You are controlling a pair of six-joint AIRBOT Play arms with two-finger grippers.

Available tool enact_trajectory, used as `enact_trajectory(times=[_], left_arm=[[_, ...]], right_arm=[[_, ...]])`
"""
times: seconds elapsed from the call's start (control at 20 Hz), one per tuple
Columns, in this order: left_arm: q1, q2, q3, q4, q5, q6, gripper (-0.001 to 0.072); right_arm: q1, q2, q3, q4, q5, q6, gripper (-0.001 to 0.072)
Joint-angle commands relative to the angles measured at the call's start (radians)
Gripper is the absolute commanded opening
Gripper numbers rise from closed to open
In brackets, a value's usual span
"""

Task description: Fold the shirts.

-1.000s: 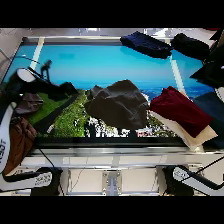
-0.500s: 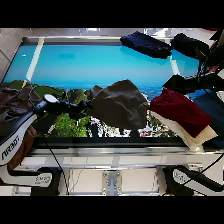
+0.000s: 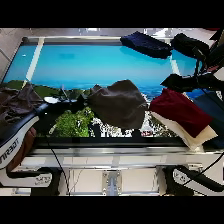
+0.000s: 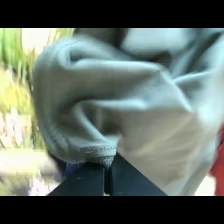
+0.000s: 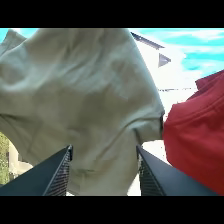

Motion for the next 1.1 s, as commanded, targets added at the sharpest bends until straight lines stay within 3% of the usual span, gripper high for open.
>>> enact_trajectory(times=[0.0, 0.25, 0.45, 0.6, 0.7, 0.85, 1.05], left_arm=[[0.164, 0.14, 0.001, 0.012, -0.012, 0.055, 0.0013], [0.46, 0.296, 0.0, 0.2, -0.179, 0.05, 0.0013], [0.537, 0.282, 0.0, 0.224, -0.227, 0.043, 0.0013], [0.496, 0.276, 0.0, 0.211, -0.23, 0.043, 0.0013], [0.455, 0.275, 0.0, 0.116, -0.232, 0.06, 0.0013], [0.339, 0.274, 0.007, -0.136, -0.237, 0.239, 0.0011], [0.125, 0.237, 0.056, -0.158, -0.234, 0.254, 0.0011]], right_arm=[[0.002, -0.002, -0.001, -0.002, -0.004, 0.001, 0.0441], [0.054, -0.046, -0.006, 0.0, -0.003, 0.012, 0.0441], [0.218, -0.146, -0.006, -0.001, -0.024, 0.011, 0.0441], [0.353, -0.237, -0.006, 0.0, -0.111, 0.011, 0.0442], [0.443, -0.292, -0.005, -0.001, -0.162, 0.009, 0.0442], [0.526, -0.322, -0.003, -0.006, -0.247, 0.0, 0.0442], [0.504, -0.313, 0.087, -0.076, -0.195, 0.001, 0.0441]])
